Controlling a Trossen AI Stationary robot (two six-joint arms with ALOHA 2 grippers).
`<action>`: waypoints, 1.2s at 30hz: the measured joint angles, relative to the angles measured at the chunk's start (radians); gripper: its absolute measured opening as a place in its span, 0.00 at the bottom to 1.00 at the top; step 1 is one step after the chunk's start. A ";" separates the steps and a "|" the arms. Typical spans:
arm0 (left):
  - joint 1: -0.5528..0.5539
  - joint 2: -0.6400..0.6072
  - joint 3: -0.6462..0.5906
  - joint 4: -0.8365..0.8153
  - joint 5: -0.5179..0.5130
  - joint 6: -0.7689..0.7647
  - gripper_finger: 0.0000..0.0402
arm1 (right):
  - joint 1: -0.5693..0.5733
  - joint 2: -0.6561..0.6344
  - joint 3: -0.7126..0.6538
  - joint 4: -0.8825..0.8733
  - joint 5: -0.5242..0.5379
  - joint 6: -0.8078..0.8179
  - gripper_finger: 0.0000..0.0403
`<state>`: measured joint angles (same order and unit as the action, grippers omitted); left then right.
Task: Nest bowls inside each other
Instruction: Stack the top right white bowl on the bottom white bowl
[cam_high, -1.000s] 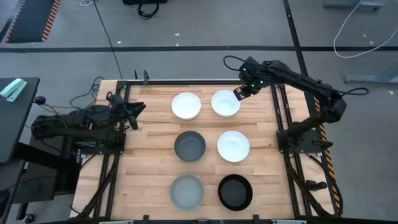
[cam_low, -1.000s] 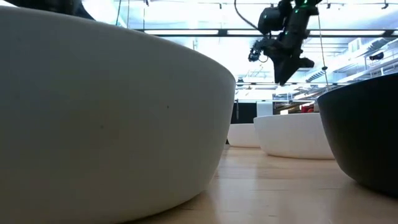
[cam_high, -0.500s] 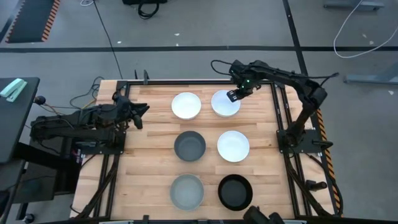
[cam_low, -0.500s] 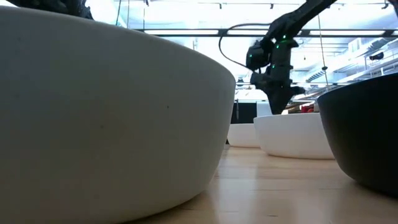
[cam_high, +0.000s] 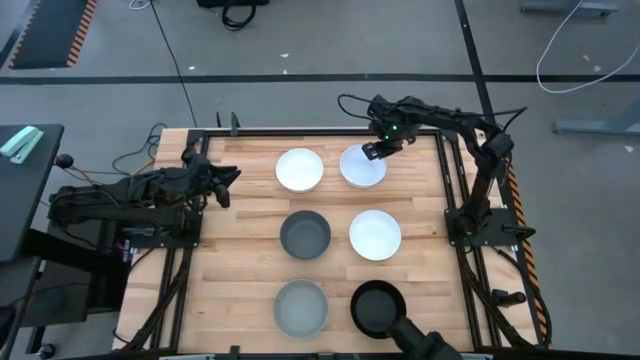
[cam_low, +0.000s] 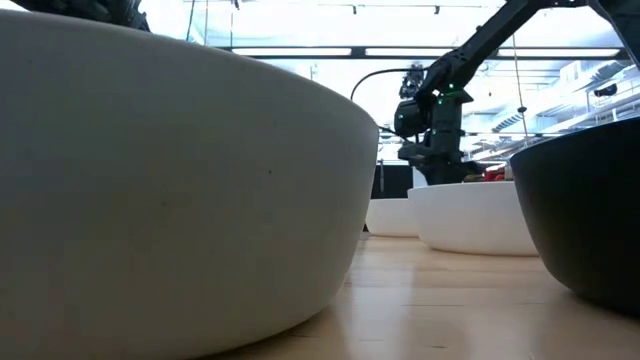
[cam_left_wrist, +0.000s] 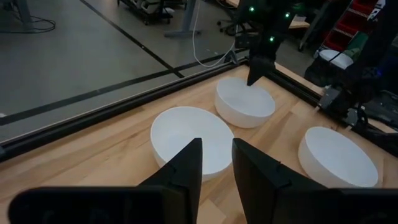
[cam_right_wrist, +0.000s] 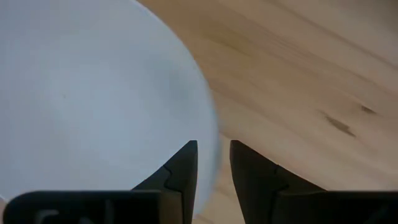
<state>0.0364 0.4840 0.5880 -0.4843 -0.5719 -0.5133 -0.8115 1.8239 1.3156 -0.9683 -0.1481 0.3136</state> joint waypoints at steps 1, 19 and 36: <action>0.000 0.003 0.000 0.001 0.000 0.000 0.24 | 0.002 0.006 0.000 0.012 -0.005 0.000 0.26; 0.001 0.040 0.001 0.001 -0.013 -0.002 0.20 | 0.016 0.075 -0.001 0.082 -0.026 0.050 0.17; 0.064 0.040 0.001 0.001 -0.037 -0.026 0.17 | 0.023 0.000 -0.001 0.055 -0.022 0.026 0.01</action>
<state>0.1004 0.5236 0.5888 -0.4831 -0.6090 -0.5392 -0.7885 1.8236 1.3148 -0.9136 -0.1697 0.3398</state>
